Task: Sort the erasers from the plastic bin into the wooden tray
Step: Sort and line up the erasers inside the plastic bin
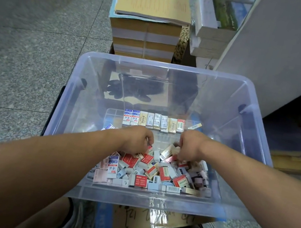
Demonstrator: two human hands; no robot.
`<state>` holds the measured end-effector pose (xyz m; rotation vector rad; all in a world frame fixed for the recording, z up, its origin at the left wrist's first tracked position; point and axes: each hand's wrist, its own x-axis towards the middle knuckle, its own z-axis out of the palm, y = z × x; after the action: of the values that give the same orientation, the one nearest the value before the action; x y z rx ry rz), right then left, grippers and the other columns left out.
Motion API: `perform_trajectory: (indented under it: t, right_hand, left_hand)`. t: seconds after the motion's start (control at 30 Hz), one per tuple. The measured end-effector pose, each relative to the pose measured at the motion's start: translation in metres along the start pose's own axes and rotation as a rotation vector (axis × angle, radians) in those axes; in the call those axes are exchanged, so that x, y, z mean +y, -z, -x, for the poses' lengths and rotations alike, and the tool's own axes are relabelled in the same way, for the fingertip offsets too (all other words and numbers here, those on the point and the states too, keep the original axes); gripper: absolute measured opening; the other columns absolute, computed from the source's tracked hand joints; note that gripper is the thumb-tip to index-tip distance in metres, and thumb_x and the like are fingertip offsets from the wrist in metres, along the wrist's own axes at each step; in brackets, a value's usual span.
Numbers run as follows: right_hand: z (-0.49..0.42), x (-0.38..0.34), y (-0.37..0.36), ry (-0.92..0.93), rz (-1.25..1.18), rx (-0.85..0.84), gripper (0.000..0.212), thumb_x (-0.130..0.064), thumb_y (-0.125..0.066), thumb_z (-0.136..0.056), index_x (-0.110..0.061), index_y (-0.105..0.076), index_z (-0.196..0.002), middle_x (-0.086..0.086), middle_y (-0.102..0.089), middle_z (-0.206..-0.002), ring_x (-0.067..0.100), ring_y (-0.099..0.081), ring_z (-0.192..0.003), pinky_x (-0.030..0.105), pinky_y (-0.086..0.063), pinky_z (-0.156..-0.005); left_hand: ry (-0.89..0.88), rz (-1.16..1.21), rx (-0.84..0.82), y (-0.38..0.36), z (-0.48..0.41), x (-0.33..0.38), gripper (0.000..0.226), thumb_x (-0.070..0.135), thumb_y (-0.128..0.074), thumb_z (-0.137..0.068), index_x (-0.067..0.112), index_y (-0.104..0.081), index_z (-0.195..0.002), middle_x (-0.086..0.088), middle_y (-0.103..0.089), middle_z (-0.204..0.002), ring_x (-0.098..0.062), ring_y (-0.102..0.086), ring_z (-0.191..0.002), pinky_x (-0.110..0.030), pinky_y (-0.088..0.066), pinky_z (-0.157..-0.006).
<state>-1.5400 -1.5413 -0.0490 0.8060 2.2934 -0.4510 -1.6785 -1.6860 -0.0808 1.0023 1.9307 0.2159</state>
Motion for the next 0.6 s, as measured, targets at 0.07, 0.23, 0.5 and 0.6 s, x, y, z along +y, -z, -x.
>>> perform_trajectory:
  t: [0.07, 0.23, 0.5, 0.6]
  right_hand:
    - [-0.001, 0.003, 0.007, -0.05, -0.118, 0.021, 0.014, -0.025, -0.073, -0.083, -0.014, -0.067, -0.09, 0.004, -0.07, -0.088, 0.019, -0.069, -0.076, 0.03, -0.06, -0.068]
    - [-0.021, 0.007, 0.013, -0.171, -0.675, 0.259, 0.01, -0.007, -0.07, -0.086, -0.014, -0.064, -0.08, 0.009, -0.067, -0.079, 0.025, -0.067, -0.074, 0.037, -0.061, -0.071]
    - [-0.061, 0.0, 0.009, -0.308, -0.98, 0.331, 0.008, -0.004, -0.068, -0.092, 0.0, -0.067, -0.098, 0.017, -0.073, -0.091, 0.033, -0.075, -0.085, 0.048, -0.062, -0.082]
    - [-0.076, -0.003, -0.006, -0.315, -0.975, 0.311, 0.009, -0.005, -0.07, -0.086, -0.001, -0.069, -0.094, 0.017, -0.073, -0.086, 0.036, -0.074, -0.082, 0.051, -0.062, -0.078]
  left_hand:
    - [0.03, 0.082, 0.023, 0.0, 0.0, 0.002, 0.014, 0.011, -0.061, -0.093, 0.021, -0.065, -0.102, -0.007, -0.067, -0.104, -0.028, -0.074, -0.09, -0.043, -0.064, -0.073]
    - [0.138, 0.378, 0.334, 0.018, -0.005, -0.003, 0.011, 0.01, -0.062, -0.094, 0.019, -0.063, -0.1, -0.006, -0.072, -0.089, -0.015, -0.069, -0.064, -0.024, -0.047, -0.046]
    - [0.406, 0.474, 0.673, 0.038, -0.018, -0.036, 0.024, -0.003, -0.059, -0.092, 0.013, -0.059, -0.075, -0.013, -0.071, -0.089, -0.035, -0.071, -0.087, -0.041, -0.06, -0.075]
    - [0.424, 0.414, 0.657, 0.037, -0.026, -0.04, 0.01, -0.001, -0.059, -0.092, 0.002, -0.068, -0.094, -0.015, -0.071, -0.092, -0.035, -0.07, -0.089, -0.041, -0.059, -0.075]
